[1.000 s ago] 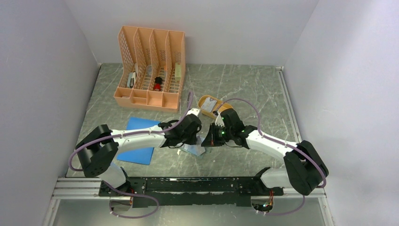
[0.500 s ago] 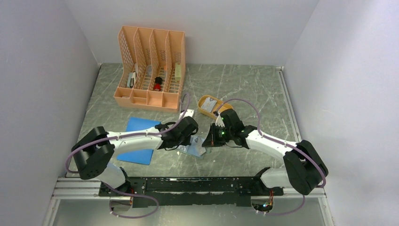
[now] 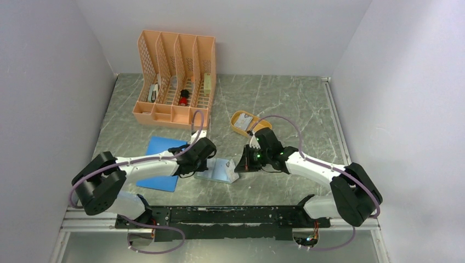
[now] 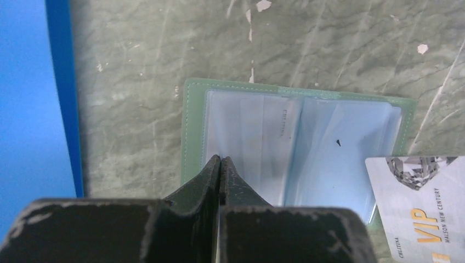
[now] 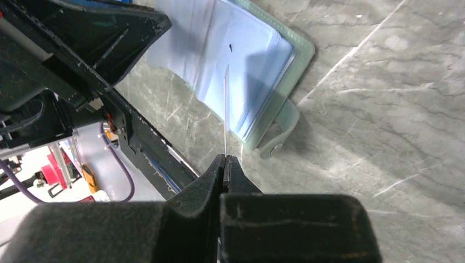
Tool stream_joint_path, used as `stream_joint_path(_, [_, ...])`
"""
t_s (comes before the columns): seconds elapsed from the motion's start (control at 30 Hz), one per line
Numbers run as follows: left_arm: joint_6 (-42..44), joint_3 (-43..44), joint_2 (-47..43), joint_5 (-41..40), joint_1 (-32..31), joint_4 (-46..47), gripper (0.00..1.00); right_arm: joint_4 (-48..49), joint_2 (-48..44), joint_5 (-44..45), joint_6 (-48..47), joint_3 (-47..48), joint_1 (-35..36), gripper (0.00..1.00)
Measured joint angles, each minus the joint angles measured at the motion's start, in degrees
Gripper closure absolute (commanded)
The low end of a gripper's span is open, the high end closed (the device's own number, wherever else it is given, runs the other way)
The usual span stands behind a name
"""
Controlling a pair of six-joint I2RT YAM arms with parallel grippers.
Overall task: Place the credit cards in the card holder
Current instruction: Turn over the card slot in the card holder.
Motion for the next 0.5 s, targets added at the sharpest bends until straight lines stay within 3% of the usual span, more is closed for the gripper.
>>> stream_joint_path(0.07, [-0.61, -1.2, -1.33, 0.02, 0.42, 0.04, 0.94, -0.02, 0.0, 0.02, 0.04, 0.11, 0.81, 1.0])
stream_joint_path(0.3, [-2.56, -5.14, -5.6, 0.96, 0.46, 0.11, 0.6, 1.31, 1.36, 0.94, 1.4, 2.19, 4.07, 1.0])
stream_joint_path(0.5, [-3.08, -5.44, -11.72, 1.03, 0.46, -1.14, 0.52, 1.92, 1.6, 1.79, 1.92, 3.78, 6.32, 1.0])
